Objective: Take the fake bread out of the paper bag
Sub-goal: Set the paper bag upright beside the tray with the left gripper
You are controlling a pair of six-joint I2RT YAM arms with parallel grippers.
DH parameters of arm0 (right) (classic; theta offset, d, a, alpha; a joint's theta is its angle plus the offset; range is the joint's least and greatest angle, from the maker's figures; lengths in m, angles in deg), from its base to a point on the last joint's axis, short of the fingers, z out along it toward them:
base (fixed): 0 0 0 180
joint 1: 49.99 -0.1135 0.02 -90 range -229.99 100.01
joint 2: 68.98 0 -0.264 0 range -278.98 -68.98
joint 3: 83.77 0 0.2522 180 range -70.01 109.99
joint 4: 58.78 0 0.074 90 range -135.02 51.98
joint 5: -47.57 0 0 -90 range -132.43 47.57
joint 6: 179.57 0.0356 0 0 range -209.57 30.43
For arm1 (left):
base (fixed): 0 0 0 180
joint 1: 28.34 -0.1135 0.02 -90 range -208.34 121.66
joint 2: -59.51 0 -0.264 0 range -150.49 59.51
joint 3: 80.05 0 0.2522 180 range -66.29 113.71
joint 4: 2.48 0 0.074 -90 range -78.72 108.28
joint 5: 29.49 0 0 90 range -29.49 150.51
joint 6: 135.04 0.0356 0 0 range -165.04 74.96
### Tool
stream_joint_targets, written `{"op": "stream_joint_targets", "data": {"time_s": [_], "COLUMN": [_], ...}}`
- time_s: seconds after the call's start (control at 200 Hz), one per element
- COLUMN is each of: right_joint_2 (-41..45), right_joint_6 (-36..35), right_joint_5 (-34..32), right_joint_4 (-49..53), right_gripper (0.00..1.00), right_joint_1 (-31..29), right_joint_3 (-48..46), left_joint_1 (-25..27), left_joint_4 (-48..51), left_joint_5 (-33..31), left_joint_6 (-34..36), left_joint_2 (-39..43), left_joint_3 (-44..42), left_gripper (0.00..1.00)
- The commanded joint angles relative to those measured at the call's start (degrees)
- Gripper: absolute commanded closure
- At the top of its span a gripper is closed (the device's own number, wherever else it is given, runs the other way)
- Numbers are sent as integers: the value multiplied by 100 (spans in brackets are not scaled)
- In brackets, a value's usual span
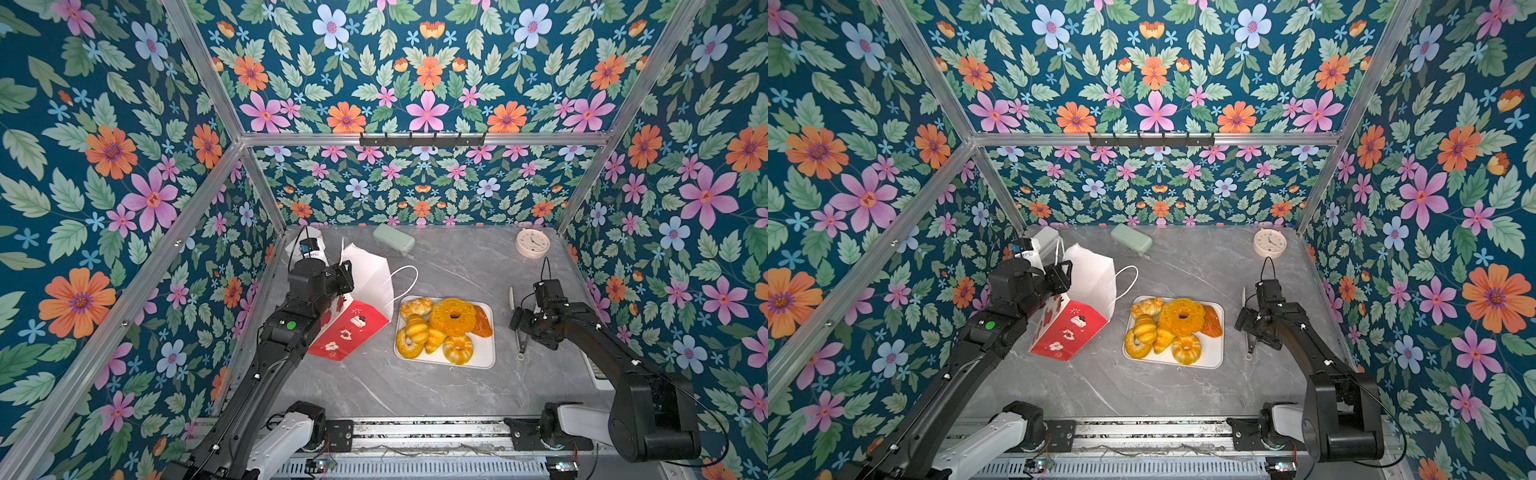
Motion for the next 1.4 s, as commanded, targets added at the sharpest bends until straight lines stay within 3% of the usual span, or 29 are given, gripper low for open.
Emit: {"op": "stream_joint_targets", "data": {"time_s": [0.0,0.1,0.23,0.38,0.575,0.84,1.19,1.395], "right_joint_2": [32,32,-11,-47,-59,-65,-64,-48], "right_joint_6": [-20,-28,-28,-37,-37,-45,-61,-63], "right_joint_5": [13,40,63,79,91,115,141,162], "right_joint_4": [-52,-70,-86,-90,-105,-129,-131,-141], "right_gripper": [7,7,7,7,7,7,7,7], "right_joint_1": [-3,-1,1,1,-5,-1,-4,-4], "right_joint_3": [-9,-9,8,26,30,35,35,22], "left_joint_1": [-46,-76,-100,-99,-96,-112,-376,-633], "left_joint_4": [60,4,-128,-415,-1020,-1628,-1941,-1817], "left_joint_5": [-133,-100,99,418,957,1180,1262,1524], "left_joint_6": [115,91,-13,-211,-788,-1232,-1273,-1163], "left_joint_2": [3,29,29,21,21,-48,-154,-204], "left_joint_3": [41,-15,-17,18,-48,-441,-822,-758], "left_gripper": [50,54,82,96,97,97,97,87]}}
